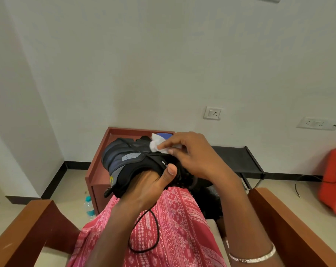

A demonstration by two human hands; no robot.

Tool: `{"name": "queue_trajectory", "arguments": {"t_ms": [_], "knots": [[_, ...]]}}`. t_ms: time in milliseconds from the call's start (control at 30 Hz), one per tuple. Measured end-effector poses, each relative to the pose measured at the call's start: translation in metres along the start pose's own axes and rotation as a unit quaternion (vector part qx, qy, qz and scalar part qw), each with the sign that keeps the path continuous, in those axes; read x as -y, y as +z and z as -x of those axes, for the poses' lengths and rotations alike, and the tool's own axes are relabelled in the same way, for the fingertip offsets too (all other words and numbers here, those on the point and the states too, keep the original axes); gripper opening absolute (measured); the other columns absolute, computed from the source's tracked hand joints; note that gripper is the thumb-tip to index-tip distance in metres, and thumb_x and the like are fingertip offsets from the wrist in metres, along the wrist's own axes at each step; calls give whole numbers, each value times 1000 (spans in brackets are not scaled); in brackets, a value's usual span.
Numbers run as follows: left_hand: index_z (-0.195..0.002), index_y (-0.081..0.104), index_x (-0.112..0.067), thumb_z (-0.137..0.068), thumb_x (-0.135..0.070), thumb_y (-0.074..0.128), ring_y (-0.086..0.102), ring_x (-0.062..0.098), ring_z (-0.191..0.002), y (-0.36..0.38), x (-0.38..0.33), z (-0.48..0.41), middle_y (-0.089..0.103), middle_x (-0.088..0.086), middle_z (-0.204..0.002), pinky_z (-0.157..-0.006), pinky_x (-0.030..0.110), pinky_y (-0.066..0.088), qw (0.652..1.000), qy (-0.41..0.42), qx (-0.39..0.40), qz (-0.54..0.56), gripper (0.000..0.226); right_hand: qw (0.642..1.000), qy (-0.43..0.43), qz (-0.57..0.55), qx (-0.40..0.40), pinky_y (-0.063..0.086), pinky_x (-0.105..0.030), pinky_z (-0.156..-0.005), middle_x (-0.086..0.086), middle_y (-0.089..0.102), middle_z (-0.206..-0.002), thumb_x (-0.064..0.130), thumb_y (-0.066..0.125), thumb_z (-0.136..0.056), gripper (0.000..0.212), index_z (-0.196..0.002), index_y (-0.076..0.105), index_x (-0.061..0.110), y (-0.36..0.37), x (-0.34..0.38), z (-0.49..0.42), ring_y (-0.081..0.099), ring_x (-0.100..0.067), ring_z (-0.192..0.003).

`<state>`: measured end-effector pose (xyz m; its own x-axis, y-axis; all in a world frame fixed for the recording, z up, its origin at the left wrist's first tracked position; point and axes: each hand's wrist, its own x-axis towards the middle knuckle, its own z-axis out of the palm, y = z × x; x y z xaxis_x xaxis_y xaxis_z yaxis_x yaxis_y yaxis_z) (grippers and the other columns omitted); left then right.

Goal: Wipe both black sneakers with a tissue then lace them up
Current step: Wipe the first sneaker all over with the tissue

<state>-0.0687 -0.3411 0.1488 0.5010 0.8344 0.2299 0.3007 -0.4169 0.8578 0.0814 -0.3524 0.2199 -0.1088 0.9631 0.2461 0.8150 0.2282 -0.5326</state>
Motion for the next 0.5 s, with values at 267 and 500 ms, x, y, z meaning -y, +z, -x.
{"name": "queue_trajectory", "arguments": {"t_ms": [267, 500], "knots": [[-121, 57, -35, -47, -108, 2, 58, 0, -103, -1, -2, -1, 59, -21, -100, -78, -1, 32, 999, -23, 7, 28, 118, 983, 25, 177, -37, 36, -22, -81, 4, 66, -120, 15, 59, -95, 29, -117, 71, 30, 6, 14, 0, 59, -18, -112], [-134, 45, -35, -53, -107, 10, 47, 3, -125, 0, 1, 0, 53, -7, -131, -102, 11, 34, 998, 5, 15, 56, 113, 994, -98, -5, 48, 49, -24, -94, 5, 72, -113, 8, 59, -96, 27, -114, 76, 20, 11, 27, -4, 64, -8, -106]]}}
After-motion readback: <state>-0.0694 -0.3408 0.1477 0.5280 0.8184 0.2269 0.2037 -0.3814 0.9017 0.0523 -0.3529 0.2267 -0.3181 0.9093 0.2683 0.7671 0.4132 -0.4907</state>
